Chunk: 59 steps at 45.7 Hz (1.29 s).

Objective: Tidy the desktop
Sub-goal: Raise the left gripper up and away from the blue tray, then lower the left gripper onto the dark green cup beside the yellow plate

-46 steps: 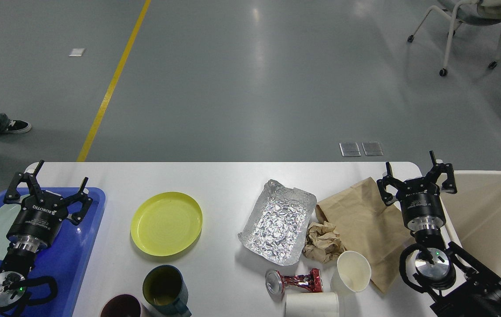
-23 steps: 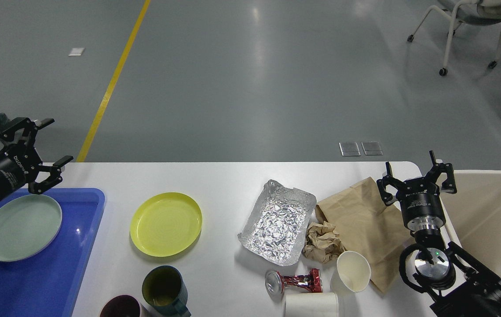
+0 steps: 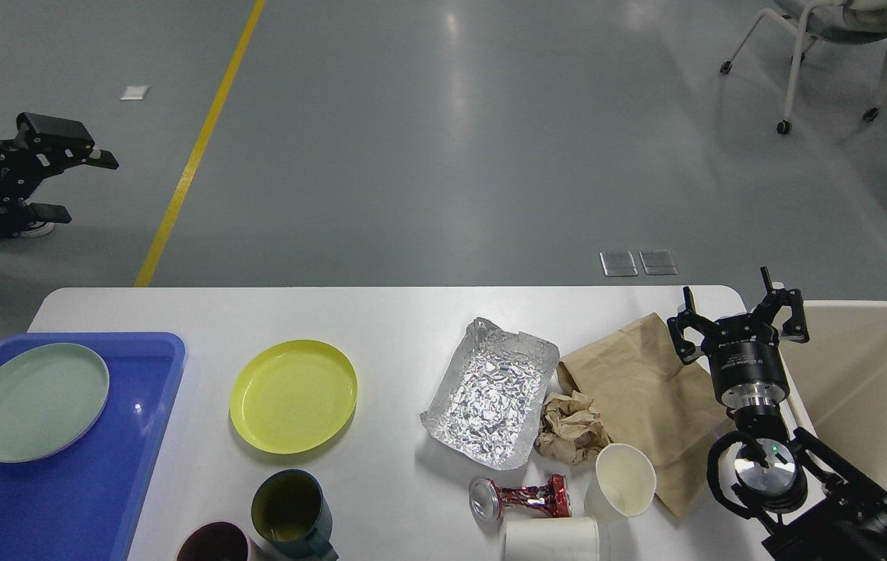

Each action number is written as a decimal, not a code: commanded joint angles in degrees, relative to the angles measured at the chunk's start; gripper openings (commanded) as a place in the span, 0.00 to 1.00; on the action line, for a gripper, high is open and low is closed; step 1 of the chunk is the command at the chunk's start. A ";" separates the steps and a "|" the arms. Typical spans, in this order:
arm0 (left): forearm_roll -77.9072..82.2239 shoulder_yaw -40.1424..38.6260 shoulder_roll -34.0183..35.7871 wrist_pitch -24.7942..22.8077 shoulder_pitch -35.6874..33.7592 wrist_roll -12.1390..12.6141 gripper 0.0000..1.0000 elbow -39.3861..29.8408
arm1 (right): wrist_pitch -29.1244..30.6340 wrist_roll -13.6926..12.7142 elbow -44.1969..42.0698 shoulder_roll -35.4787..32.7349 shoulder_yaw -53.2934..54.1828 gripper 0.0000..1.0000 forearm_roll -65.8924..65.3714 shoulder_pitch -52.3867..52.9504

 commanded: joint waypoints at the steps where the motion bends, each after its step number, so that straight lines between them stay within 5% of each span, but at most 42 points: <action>1: -0.13 15.96 -7.43 -0.11 -12.52 0.39 0.97 -8.10 | 0.00 0.00 0.00 0.00 0.00 1.00 0.00 0.00; 20: -7.58 31.62 -34.14 -2.57 -39.33 1.18 0.97 -31.92 | 0.00 0.00 0.00 0.00 0.00 1.00 0.00 0.00; 24: -13.39 34.08 -39.07 -3.71 -43.46 4.33 0.97 -36.58 | 0.00 0.00 0.00 0.00 0.00 1.00 0.00 0.00; 33: -24.29 33.82 -42.15 -4.15 -55.15 15.68 0.97 -47.74 | 0.00 0.00 0.00 0.00 0.00 1.00 0.00 0.00; 41: -27.02 32.33 -43.56 -11.43 -60.35 14.37 0.97 -52.06 | 0.00 0.00 0.00 0.00 0.00 1.00 0.00 0.00; 48: -27.02 32.15 -44.35 -13.45 -60.35 5.93 0.97 -51.88 | 0.00 0.00 0.00 0.00 0.00 1.00 0.00 0.00; 54: -26.67 32.32 -44.53 -13.45 -60.35 6.36 0.97 -51.53 | 0.00 0.00 0.00 0.00 0.00 1.00 0.00 0.00; 59: -25.27 32.33 -44.79 -13.45 -59.91 11.10 0.97 -51.45 | 0.00 0.00 0.00 0.00 0.00 1.00 0.00 0.00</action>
